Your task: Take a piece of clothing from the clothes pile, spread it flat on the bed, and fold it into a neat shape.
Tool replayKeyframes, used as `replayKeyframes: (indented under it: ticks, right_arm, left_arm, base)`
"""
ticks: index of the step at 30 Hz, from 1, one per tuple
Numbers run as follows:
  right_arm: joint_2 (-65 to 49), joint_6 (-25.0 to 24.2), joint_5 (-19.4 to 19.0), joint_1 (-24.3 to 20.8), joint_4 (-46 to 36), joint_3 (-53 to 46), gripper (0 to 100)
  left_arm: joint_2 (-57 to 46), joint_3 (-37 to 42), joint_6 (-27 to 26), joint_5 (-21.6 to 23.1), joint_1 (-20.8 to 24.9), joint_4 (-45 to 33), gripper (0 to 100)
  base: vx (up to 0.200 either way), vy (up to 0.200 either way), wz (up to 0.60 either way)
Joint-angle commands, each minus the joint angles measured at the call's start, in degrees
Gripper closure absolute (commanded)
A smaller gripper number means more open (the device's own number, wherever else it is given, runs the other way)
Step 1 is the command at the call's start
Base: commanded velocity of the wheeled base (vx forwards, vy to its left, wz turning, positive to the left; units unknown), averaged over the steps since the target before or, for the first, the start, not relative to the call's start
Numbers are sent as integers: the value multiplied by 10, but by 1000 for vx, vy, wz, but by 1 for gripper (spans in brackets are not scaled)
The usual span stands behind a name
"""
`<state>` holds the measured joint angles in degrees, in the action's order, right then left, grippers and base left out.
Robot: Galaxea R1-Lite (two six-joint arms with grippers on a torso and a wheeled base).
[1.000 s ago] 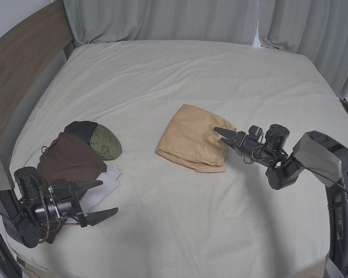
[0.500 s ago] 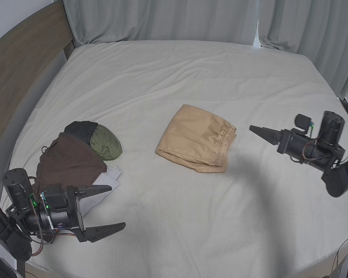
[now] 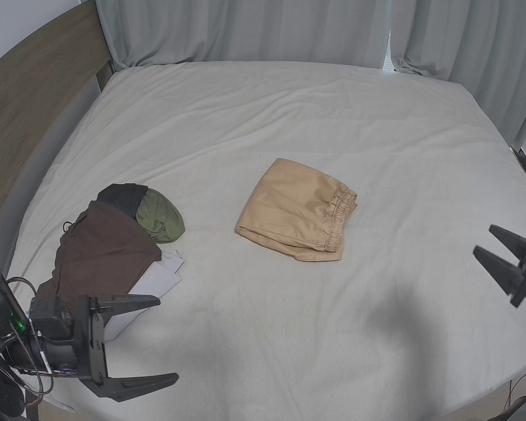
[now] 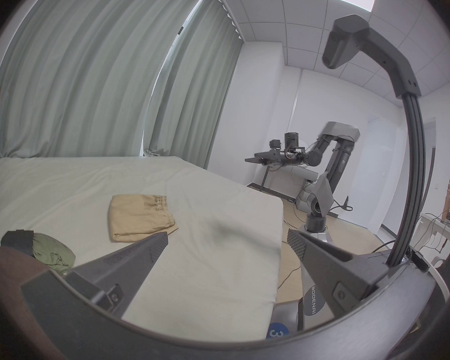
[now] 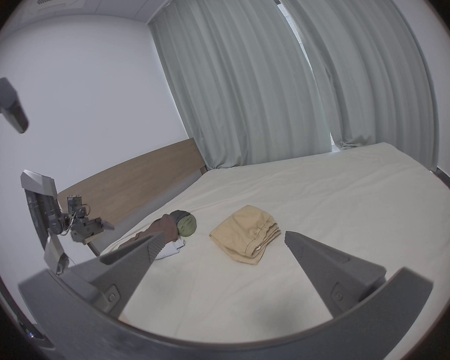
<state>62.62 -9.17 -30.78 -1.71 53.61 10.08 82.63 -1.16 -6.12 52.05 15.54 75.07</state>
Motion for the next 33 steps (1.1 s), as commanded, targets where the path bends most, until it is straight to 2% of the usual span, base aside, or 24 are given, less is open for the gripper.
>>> replayKeyframes:
  ticks: [1, 3, 5, 7, 9, 11, 12, 14, 15, 18, 20, 24, 25, 26, 29, 30, 33]
  right_arm:
    - [-501, 8, -43, 5, -346, -101, 0]
    - [-591, -16, -47, -22, -421, -101, 0]
    - [-597, -11, -47, -24, -430, -101, 0]
    - [-584, 6, -38, -21, -417, -101, 0]
    - [-584, 31, 21, -14, -437, -101, 0]
    - [-617, 74, 98, 16, -519, -99, 0]
    - [-626, 96, 156, 21, -539, -89, 0]
    - [-617, 115, 251, 18, -526, -90, 0]
    - [-617, 109, 264, 18, -526, -90, 0]
    - [-620, 101, 281, 18, -526, -95, 0]
    - [-619, 90, 317, 18, -541, -101, 0]
    - [-619, 86, 315, 17, -540, -100, 0]
    - [-619, 86, 315, 17, -540, -100, 0]
    - [-619, 86, 315, 17, -540, -100, 0]
    - [-619, 85, 316, 17, -540, -100, 0]
    - [-619, 84, 316, 18, -540, -100, 0]
    - [-620, 84, 316, 17, -539, -100, 0]
  left_arm:
    - [-287, 12, 2, 1, -44, -145, 0]
    - [-337, 12, 1, 1, -46, -176, 0]
    - [-367, 12, 1, 0, -48, -201, 0]
    - [-451, 12, 1, 0, -74, -277, 0]
    - [-526, 12, 1, 0, -89, -354, 0]
    - [-614, 12, 1, -3, -95, -454, 0]
    - [-680, 12, 5, -9, -97, -520, 0]
    - [-777, 12, 0, -29, -102, -637, 0]
    - [-787, 12, -11, -48, -104, -665, 0]
    - [-774, 12, 1, -107, -104, -611, 0]
    - [-774, 12, 15, -158, -106, -611, 0]
    - [-774, 12, 22, -288, -106, -655, 0]
    - [-774, 12, 23, -292, -106, -656, 0]
    - [-774, 12, 30, -342, -107, -662, 0]
    - [-774, 12, 35, -376, -114, -672, 0]
    - [-826, 12, 62, -362, -158, -709, 0]
    - [-826, 12, 71, -384, -157, -706, 0]
  base:
    - [0, 0, 0]
    - [0, 0, 0]
    - [0, 0, 0]
    - [0, 0, 0]
    - [0, 0, 0]
    - [0, 0, 0]
    - [0, 0, 0]
    - [0, 0, 0]
    - [0, 0, 0]
    - [0, 0, 0]
    - [0, 0, 0]
    - [0, 0, 0]
    - [0, 0, 0]
    - [0, 0, 0]
    - [0, 0, 0]
    - [0, 0, 0]
    - [0, 0, 0]
